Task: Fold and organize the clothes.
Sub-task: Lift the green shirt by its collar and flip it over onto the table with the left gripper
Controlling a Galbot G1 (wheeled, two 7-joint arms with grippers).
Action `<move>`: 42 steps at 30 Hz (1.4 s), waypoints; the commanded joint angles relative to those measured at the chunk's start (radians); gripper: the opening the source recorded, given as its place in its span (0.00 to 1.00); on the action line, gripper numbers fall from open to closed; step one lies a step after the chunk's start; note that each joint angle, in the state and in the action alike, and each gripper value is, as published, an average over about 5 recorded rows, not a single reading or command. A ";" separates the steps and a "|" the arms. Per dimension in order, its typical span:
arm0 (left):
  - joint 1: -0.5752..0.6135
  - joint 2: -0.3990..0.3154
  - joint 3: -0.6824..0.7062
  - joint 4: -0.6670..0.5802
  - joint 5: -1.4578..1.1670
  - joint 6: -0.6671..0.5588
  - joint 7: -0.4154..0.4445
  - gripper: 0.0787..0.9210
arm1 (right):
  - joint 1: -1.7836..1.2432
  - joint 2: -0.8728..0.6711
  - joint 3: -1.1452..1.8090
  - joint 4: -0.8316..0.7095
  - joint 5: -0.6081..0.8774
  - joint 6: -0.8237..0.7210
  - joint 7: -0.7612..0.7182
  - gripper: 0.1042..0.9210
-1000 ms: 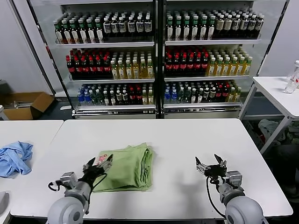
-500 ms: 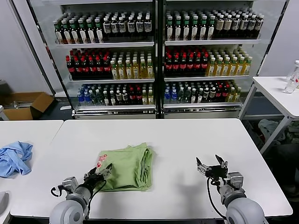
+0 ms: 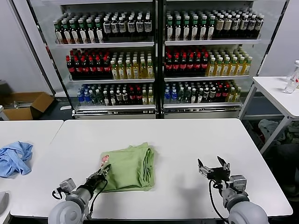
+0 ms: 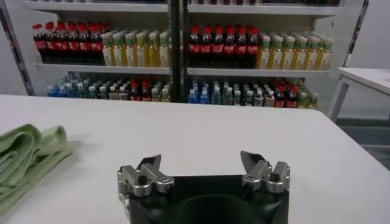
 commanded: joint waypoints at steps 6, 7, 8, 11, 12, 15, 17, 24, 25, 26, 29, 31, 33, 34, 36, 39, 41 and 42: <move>-0.009 -0.049 -0.200 0.038 -0.459 -0.015 0.024 0.06 | -0.029 -0.005 0.022 0.028 0.004 0.002 0.001 0.88; -0.005 -0.050 -0.225 0.036 -0.473 -0.015 0.022 0.04 | -0.029 -0.005 0.023 0.030 0.005 0.002 0.001 0.88; 0.000 -0.047 -0.253 0.033 -0.485 -0.014 0.018 0.03 | -0.029 -0.005 0.023 0.031 0.006 0.002 0.001 0.88; 0.021 -0.004 -0.366 0.021 -0.522 -0.009 0.003 0.03 | -0.025 -0.005 0.024 0.032 0.011 0.005 0.000 0.88; 0.031 0.025 -0.411 0.018 -0.526 -0.007 -0.002 0.03 | -0.022 -0.005 0.024 0.031 0.013 0.006 0.000 0.88; 0.066 0.144 -0.555 0.019 -0.500 0.003 -0.005 0.03 | -0.011 -0.007 0.022 0.028 0.021 0.012 -0.002 0.88; 0.087 0.231 -0.646 0.015 -0.445 0.010 -0.002 0.03 | -0.002 -0.008 0.018 0.026 0.027 0.016 -0.004 0.88; 0.142 0.366 -0.624 -0.208 -0.118 -0.020 -0.004 0.03 | 0.019 0.003 -0.014 0.031 0.025 0.022 -0.006 0.88; 0.141 0.352 -0.542 -0.254 -0.020 -0.032 -0.012 0.03 | 0.020 0.005 -0.018 0.032 0.023 0.023 -0.007 0.88; 0.135 0.332 -0.452 -0.288 0.080 -0.044 -0.021 0.03 | 0.020 0.006 -0.020 0.033 0.021 0.024 -0.007 0.88; 0.100 0.233 -0.157 -0.314 0.383 -0.072 -0.052 0.03 | 0.018 0.007 -0.025 0.038 0.015 0.027 -0.009 0.88; 0.067 0.137 0.002 -0.285 0.522 -0.086 -0.073 0.03 | 0.016 0.007 -0.026 0.039 0.012 0.029 -0.011 0.88; 0.028 0.033 0.119 -0.247 0.601 -0.094 -0.094 0.03 | 0.015 0.008 -0.027 0.039 0.006 0.033 -0.012 0.88; 0.005 -0.019 0.167 -0.229 0.615 -0.094 -0.102 0.03 | 0.016 0.010 -0.028 0.038 0.001 0.035 -0.013 0.88; -0.035 -0.101 0.249 -0.198 0.619 -0.090 -0.110 0.03 | 0.020 0.014 -0.030 0.034 -0.006 0.039 -0.015 0.88; -0.091 -0.190 0.349 -0.144 0.601 -0.085 -0.115 0.03 | 0.027 0.018 -0.037 0.030 -0.013 0.042 -0.017 0.88; -0.125 -0.242 0.395 -0.111 0.562 -0.082 -0.123 0.03 | 0.031 0.017 -0.041 0.028 -0.014 0.045 -0.019 0.88; -0.141 -0.268 0.413 -0.096 0.538 -0.081 -0.127 0.03 | 0.032 0.016 -0.041 0.028 -0.014 0.046 -0.020 0.88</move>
